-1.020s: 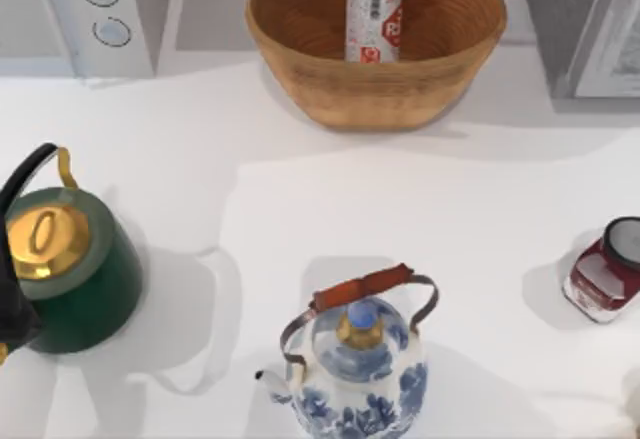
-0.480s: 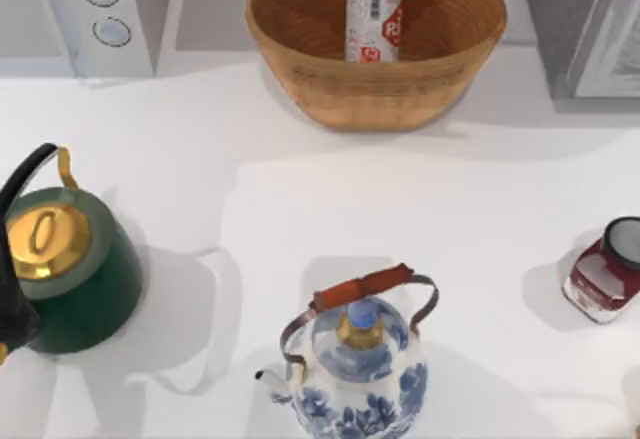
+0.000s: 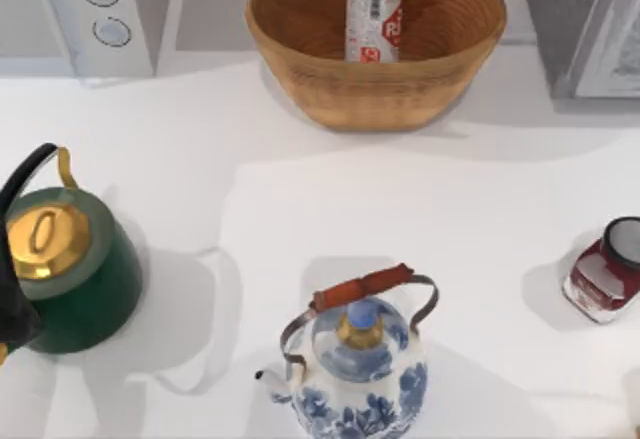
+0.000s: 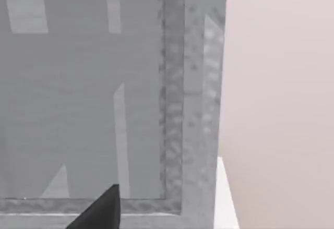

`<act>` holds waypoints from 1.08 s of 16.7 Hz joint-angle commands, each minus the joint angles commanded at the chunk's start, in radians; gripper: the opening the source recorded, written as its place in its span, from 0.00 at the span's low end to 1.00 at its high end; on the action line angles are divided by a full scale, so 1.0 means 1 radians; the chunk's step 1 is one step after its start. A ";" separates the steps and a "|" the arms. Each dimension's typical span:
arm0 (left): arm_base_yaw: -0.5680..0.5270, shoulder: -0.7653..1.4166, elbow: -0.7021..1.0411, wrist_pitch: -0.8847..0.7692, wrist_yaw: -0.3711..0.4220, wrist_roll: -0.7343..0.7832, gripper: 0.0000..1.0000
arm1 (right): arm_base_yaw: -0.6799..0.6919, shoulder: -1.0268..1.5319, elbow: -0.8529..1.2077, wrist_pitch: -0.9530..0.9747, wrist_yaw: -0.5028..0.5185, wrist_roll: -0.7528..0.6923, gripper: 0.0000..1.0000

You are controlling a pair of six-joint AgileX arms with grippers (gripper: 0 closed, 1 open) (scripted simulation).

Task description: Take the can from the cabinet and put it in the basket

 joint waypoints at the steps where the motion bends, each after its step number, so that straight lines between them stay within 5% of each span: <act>1: 0.000 0.000 0.000 0.000 0.000 0.000 1.00 | -0.004 -0.005 0.069 -0.073 -0.004 0.000 1.00; 12: 0.000 0.000 0.000 0.000 0.000 0.000 1.00 | -0.006 -0.141 0.899 -1.084 -0.016 0.000 1.00; 18: 0.000 0.000 0.000 0.000 0.000 0.000 1.00 | 0.007 -0.197 1.106 -1.306 -0.005 -0.001 1.00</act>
